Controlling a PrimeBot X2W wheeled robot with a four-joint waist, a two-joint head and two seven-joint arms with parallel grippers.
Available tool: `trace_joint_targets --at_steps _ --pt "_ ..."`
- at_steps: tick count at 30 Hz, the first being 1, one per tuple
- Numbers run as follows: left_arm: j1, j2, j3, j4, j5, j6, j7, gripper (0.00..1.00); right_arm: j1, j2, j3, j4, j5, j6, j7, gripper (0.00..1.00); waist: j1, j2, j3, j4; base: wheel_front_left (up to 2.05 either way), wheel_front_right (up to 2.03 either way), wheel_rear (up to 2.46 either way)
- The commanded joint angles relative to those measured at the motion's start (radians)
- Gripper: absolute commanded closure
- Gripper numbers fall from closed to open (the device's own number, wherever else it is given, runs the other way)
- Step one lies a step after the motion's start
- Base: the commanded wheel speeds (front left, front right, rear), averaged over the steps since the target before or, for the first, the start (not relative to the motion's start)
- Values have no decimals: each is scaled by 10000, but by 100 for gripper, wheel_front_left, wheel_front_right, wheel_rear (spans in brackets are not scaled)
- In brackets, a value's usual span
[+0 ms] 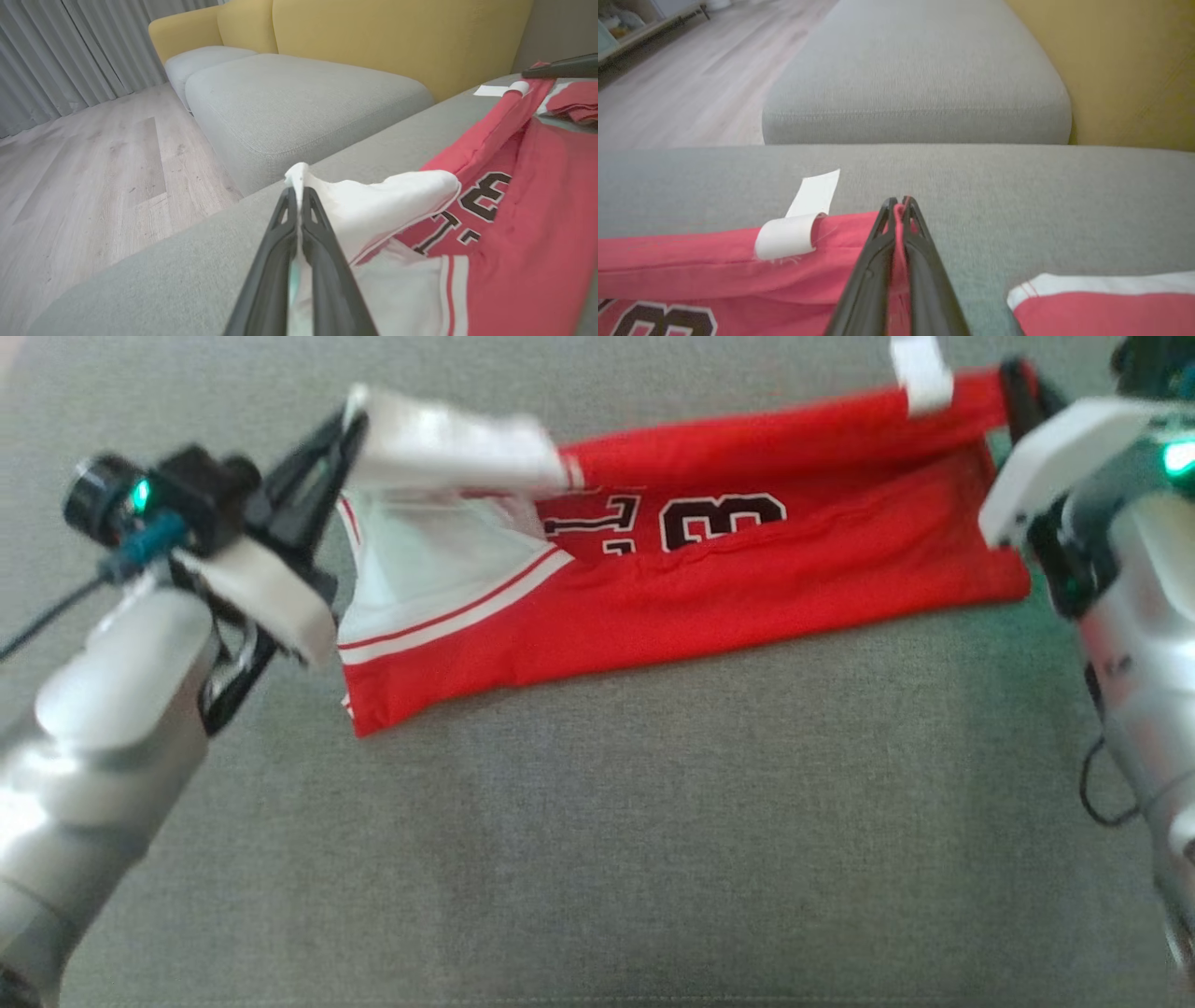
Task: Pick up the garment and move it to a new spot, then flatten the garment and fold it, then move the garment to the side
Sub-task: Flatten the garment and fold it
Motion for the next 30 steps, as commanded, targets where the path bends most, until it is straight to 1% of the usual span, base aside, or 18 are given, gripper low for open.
trace_joint_targets --at_steps 1,3,4,11,15,18,23,30 --pt "-138 596 227 -305 -140 -43 9 100 193 -119 363 -390 236 65 212 100 1 0 -157 86 0 0 0" --pt "168 709 11 -541 -224 -48 171 100 462 -342 694 -485 494 65 517 100 1 0 -263 119 0 0 0" --pt "168 709 11 -541 -224 -48 171 100 462 -342 694 -485 494 65 517 100 1 0 -263 119 0 0 0" --pt "1103 1169 -510 -1322 -561 -53 761 100 1197 -1040 1974 -1050 1391 65 1755 100 1 0 -599 84 0 0 0" --pt "1588 1429 -780 -1709 -735 -51 1280 100 1515 -1477 2590 -1445 1965 65 2445 100 1 0 -851 28 0 0 0" --pt "1871 1559 -904 -1989 -820 68 1560 100 1698 -1786 3056 -1752 2297 65 2924 100 1 0 -965 -25 0 0 0" --pt "2182 1625 -1022 -2303 -890 307 1771 100 1865 -2202 3652 -2198 2801 65 3548 100 1 0 -976 -78 0 0 0" --pt "2321 1507 -1084 -2355 -926 514 1795 100 1997 -2584 4278 -2522 3278 65 4173 100 1 0 -959 -106 0 0 0"
